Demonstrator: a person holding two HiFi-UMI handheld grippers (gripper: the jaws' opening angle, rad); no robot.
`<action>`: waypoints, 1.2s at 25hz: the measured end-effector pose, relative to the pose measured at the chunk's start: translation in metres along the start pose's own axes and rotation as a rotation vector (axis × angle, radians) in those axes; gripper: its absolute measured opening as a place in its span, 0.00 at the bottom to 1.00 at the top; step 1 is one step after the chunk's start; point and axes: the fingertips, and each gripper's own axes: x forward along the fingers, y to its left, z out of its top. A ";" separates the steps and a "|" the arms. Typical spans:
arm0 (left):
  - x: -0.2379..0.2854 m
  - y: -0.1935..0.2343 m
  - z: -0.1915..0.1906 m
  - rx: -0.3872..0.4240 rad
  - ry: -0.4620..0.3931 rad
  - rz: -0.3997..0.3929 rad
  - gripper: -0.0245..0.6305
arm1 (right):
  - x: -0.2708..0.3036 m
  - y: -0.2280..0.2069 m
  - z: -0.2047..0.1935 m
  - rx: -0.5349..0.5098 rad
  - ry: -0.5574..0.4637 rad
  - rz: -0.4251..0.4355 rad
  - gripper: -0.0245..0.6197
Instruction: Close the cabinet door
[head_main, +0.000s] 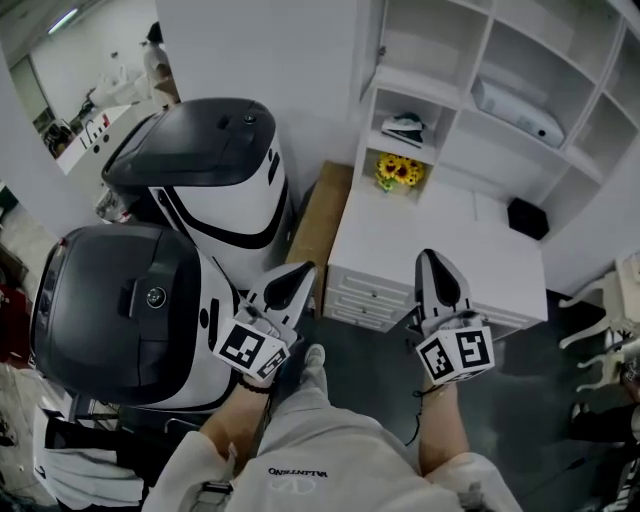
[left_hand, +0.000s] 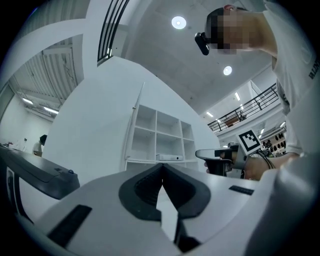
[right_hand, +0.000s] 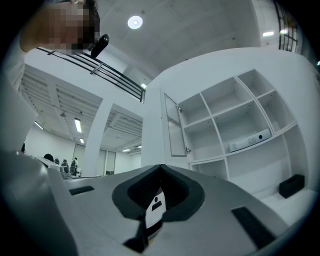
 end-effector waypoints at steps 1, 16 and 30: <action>0.007 0.006 0.000 -0.002 -0.006 -0.002 0.04 | 0.008 -0.002 0.001 -0.002 -0.002 0.004 0.05; 0.134 0.135 0.007 -0.070 -0.160 -0.073 0.04 | 0.172 -0.045 0.033 -0.022 -0.087 0.079 0.05; 0.218 0.203 0.056 -0.112 -0.346 -0.228 0.04 | 0.268 -0.050 0.065 -0.026 -0.163 0.156 0.05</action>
